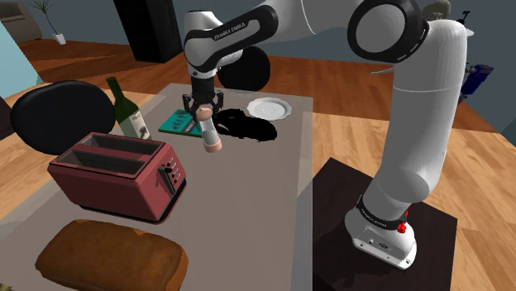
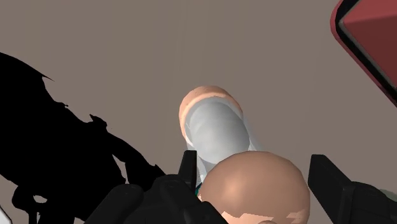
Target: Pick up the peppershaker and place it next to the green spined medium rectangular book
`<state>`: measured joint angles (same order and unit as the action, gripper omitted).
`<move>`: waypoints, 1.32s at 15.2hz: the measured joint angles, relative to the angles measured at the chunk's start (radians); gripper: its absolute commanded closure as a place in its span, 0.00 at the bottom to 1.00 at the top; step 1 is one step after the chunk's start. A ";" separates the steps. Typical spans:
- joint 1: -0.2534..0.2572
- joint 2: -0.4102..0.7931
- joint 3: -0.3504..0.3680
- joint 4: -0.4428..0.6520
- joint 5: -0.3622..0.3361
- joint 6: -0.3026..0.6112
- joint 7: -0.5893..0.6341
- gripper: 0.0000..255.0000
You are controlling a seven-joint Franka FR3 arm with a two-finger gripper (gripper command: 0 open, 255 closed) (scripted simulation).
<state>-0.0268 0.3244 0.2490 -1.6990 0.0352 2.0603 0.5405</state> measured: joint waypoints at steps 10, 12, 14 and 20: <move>0.001 0.008 -0.001 -0.013 -0.002 0.022 0.000 0.00; 0.001 0.008 -0.001 -0.013 -0.002 0.022 0.000 0.00; 0.001 0.008 -0.001 -0.013 -0.002 0.022 0.000 0.00; -0.008 -0.032 0.000 0.051 0.007 -0.081 -0.005 0.00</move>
<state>-0.0344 0.2928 0.2491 -1.6477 0.0420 1.9796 0.5353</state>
